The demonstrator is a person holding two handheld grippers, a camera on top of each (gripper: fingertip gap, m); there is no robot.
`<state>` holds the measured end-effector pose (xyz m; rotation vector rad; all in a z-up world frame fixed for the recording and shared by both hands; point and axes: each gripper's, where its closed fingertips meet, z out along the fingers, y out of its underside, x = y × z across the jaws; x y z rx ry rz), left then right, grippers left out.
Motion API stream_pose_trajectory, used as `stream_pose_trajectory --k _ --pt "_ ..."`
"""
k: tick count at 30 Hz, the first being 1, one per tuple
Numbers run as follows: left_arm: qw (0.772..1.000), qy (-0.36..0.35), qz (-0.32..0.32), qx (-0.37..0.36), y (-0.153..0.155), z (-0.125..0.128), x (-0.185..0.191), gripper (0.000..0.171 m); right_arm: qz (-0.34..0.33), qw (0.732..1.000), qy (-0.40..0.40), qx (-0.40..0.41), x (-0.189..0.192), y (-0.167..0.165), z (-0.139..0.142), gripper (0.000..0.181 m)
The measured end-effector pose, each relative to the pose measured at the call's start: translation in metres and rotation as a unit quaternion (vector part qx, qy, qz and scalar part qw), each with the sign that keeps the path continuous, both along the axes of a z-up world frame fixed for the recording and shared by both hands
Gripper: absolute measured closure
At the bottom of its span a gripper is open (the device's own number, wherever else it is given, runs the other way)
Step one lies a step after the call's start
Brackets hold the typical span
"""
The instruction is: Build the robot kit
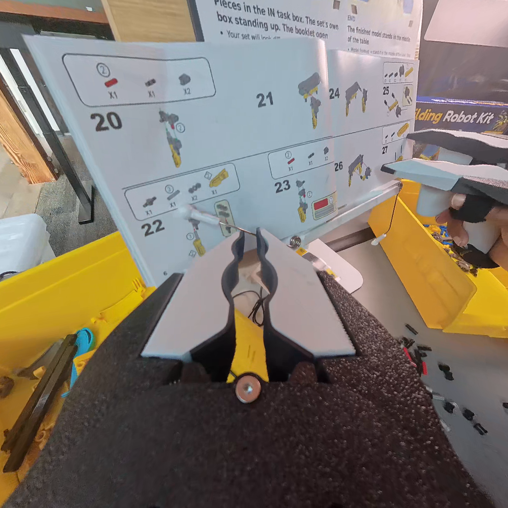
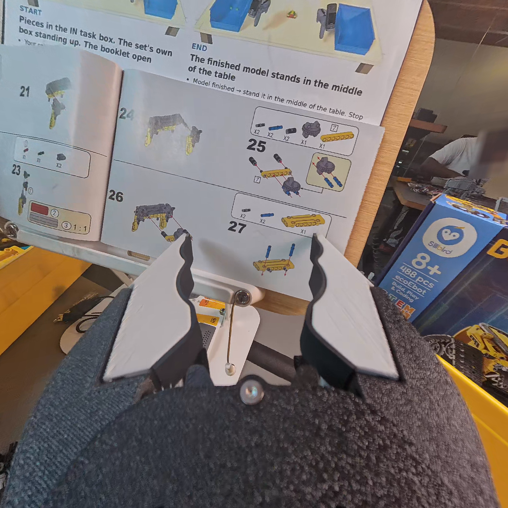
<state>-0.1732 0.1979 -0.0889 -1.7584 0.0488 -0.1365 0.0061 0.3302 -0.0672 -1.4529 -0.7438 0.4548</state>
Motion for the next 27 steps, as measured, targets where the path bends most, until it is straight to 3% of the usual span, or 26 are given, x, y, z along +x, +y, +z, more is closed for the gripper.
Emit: stream_pose_trajectory --k 5,12,17,20,25,27 --pt "1.0 0.01 0.002 -0.008 -0.012 -0.012 -0.006 0.17 0.007 1.0 0.004 -0.016 -0.002 -0.005 0.004 0.094" --pt "1.0 0.014 -0.015 -0.003 -0.024 -0.029 -0.006 0.164 -0.016 0.999 -0.022 0.018 -0.008 0.006 0.032 0.085" --pt "0.999 0.005 -0.031 0.006 -0.026 -0.034 -0.004 0.161 -0.023 0.998 -0.037 0.036 -0.014 0.021 0.051 0.074" --pt "0.999 -0.003 -0.039 0.018 -0.029 -0.029 -0.002 0.16 -0.025 0.998 -0.044 0.03 -0.019 0.027 0.047 0.073" --pt "0.999 0.0 -0.041 0.028 -0.032 -0.023 -0.005 0.16 -0.032 0.998 -0.034 0.032 -0.021 0.028 0.045 0.08" --pt "0.999 -0.007 -0.043 0.031 -0.033 -0.021 -0.005 0.159 -0.033 0.998 -0.03 0.033 -0.02 0.027 0.046 0.103"
